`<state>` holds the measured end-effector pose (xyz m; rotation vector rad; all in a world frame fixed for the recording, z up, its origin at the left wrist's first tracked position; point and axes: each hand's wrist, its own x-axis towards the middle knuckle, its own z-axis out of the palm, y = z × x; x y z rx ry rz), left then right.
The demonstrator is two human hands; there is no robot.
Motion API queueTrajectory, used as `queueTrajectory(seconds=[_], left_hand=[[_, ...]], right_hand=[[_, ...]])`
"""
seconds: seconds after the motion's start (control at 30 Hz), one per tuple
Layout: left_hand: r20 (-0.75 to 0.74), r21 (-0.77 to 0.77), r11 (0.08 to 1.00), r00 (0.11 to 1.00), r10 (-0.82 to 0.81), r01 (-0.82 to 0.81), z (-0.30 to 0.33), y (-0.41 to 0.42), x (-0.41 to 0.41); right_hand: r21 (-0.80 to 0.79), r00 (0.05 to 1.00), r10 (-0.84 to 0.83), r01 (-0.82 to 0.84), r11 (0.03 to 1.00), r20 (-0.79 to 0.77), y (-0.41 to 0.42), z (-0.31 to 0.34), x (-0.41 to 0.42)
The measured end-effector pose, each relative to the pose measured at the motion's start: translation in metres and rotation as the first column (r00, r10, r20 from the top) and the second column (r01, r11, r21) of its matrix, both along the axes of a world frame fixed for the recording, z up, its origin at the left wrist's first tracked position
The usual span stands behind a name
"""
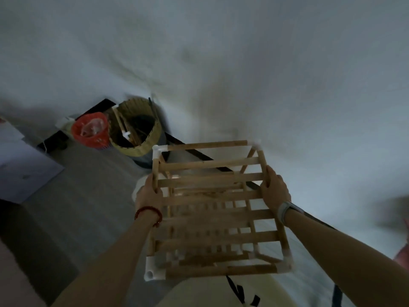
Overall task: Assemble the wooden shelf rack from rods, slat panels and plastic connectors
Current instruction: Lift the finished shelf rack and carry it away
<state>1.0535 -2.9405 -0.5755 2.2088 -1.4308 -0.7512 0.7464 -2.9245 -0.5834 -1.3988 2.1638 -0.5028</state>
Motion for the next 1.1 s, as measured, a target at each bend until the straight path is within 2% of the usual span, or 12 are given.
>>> queueTrajectory(seconds=[0.37,0.47,0.6,0.9,1.1], left_hand=[[0.002,0.13,0.954,0.962,-0.273,0.27,-0.033,-0.199,0.01],[-0.007,0.185,0.911,0.928,-0.373,0.368,-0.056,-0.258,0.005],[-0.021,0.254,0.873,0.904,-0.426,0.418,-0.081,-0.318,-0.01],[-0.002,0.32,0.804,0.848,-0.529,0.502,-0.147,-0.38,-0.05],[-0.011,0.354,0.798,0.855,-0.518,0.488,-0.183,-0.386,-0.06]], right_hand=[[0.045,0.958,-0.279,0.276,0.96,0.069,-0.114,-0.035,0.024],[0.075,0.92,-0.384,0.378,0.923,0.079,-0.142,-0.06,0.031],[0.108,0.853,-0.512,0.503,0.858,0.099,-0.171,-0.09,0.037],[0.172,0.753,-0.654,0.637,0.751,0.066,-0.197,-0.156,0.03],[0.193,0.77,-0.635,0.614,0.765,0.066,-0.208,-0.189,0.014]])
